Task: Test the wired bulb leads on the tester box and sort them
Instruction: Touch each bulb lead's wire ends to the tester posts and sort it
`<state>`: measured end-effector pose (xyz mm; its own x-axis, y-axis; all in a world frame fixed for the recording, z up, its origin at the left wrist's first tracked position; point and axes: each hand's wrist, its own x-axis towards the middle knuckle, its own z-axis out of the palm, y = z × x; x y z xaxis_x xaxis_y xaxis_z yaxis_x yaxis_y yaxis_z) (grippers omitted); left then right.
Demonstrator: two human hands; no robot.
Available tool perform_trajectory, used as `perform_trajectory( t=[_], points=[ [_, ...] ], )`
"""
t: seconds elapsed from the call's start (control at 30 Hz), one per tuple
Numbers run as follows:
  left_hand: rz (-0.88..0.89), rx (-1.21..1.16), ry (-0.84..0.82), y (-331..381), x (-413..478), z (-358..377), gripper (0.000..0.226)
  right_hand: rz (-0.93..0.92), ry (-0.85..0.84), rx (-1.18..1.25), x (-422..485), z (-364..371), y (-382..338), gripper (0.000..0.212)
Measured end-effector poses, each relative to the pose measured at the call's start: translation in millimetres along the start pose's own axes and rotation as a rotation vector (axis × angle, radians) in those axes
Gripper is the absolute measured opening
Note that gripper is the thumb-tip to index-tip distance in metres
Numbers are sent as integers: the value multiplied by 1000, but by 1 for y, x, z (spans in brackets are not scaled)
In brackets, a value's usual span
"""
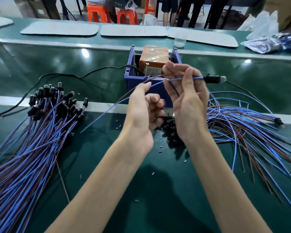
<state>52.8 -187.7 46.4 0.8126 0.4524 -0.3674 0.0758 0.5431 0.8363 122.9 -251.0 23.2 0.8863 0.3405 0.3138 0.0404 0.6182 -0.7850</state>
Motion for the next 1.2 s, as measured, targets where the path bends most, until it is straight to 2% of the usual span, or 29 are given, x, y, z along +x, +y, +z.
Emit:
perform_trajectory(
  t=[0.07,0.13,0.2,0.33,0.53,0.63,0.7,0.77,0.9,1.0,1.07,1.2],
  points=[
    [-151,-230,51,-4,3,2,42,10,-99,-132,-1,-4,-10,27],
    [-186,-427,84,0,7,-1,52,48,-228,-209,-2,-5,-20,30],
    [-130,-575,94,8,11,-6,57,120,-301,-211,-4,-5,-26,36],
    [37,-887,144,26,17,-26,43,231,-331,-248,-3,-5,-31,40],
    [169,-889,301,33,23,-45,30,334,-263,-393,1,-12,-37,42],
    [208,-844,295,36,28,-52,33,360,-199,-423,5,-17,-40,43],
    [219,-739,241,37,30,-55,38,348,-156,-400,7,-21,-40,42],
    [273,-537,176,34,29,-50,42,311,-137,-412,7,-23,-39,42],
    [439,88,55,23,27,-36,40,240,-105,-492,3,-18,-33,29],
    [542,532,-76,17,30,-37,39,288,-71,-488,3,-14,-30,16],
    [539,772,-157,15,31,-40,40,331,-75,-483,2,-14,-29,14],
    [482,951,-178,13,34,-45,41,319,-60,-466,2,-14,-26,11]
  ],
)
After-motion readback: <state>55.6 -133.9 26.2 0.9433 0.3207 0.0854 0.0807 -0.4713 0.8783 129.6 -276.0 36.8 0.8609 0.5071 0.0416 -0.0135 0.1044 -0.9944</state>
